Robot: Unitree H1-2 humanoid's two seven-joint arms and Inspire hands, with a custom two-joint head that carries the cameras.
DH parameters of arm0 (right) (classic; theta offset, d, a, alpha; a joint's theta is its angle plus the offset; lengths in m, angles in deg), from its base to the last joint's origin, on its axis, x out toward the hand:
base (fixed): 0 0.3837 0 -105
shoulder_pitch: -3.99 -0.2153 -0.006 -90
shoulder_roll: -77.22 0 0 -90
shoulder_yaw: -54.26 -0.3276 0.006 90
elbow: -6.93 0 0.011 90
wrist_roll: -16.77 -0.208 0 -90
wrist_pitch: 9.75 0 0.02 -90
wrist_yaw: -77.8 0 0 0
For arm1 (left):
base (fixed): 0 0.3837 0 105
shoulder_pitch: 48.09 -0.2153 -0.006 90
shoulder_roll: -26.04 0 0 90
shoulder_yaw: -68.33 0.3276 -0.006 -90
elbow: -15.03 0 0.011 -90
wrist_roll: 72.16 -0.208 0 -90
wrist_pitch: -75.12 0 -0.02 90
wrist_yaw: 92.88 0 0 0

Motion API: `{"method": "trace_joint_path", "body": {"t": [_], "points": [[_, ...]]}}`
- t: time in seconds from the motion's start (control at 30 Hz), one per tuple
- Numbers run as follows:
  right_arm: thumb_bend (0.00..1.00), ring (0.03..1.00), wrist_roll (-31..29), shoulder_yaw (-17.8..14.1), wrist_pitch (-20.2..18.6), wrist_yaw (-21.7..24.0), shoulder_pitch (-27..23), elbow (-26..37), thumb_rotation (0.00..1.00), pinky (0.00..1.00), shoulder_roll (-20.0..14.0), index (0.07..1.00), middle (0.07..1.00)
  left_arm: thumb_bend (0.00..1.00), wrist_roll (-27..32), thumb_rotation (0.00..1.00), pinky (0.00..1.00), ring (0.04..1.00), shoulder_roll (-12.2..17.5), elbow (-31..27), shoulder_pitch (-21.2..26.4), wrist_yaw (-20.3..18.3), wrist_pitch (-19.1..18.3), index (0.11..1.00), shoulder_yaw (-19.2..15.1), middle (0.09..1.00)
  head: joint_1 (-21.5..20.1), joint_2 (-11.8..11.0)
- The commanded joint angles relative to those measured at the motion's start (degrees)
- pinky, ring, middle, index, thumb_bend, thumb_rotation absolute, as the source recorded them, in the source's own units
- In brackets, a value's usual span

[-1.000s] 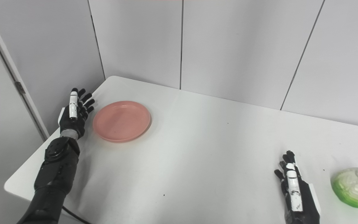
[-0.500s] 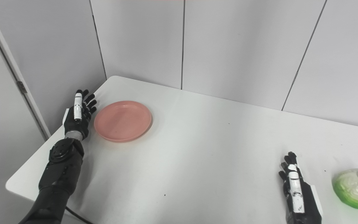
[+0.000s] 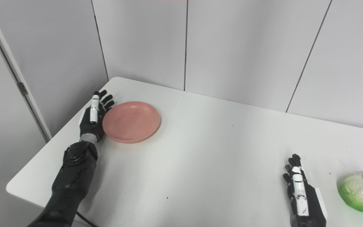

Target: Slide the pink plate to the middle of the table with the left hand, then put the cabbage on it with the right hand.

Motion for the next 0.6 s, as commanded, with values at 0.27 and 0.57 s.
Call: {"method": "trace_joint_path", "body": {"t": [0.27, 0.57], "points": [[0.16, 1.000, -0.9, -0.2, 0.5, 0.6, -1.5, 0.6, 1.00, 1.00, 0.0, 1.000, 1.000, 0.43, 0.5, 1.00, 0.90, 0.883, -2.8, -2.3, 0.3, -2.6, -2.1, 0.873, 2.2, 0.876, -1.2, 0.1], [0.17, 1.000, -0.9, 0.1, 0.1, 0.1, -1.2, 1.0, 1.00, 1.00, 0.7, 1.000, 1.000, 0.44, 0.1, 1.00, 0.88, 0.874, -4.2, -6.8, -0.7, -3.6, -4.4, 0.866, 4.0, 0.879, -3.7, 0.2]]}}
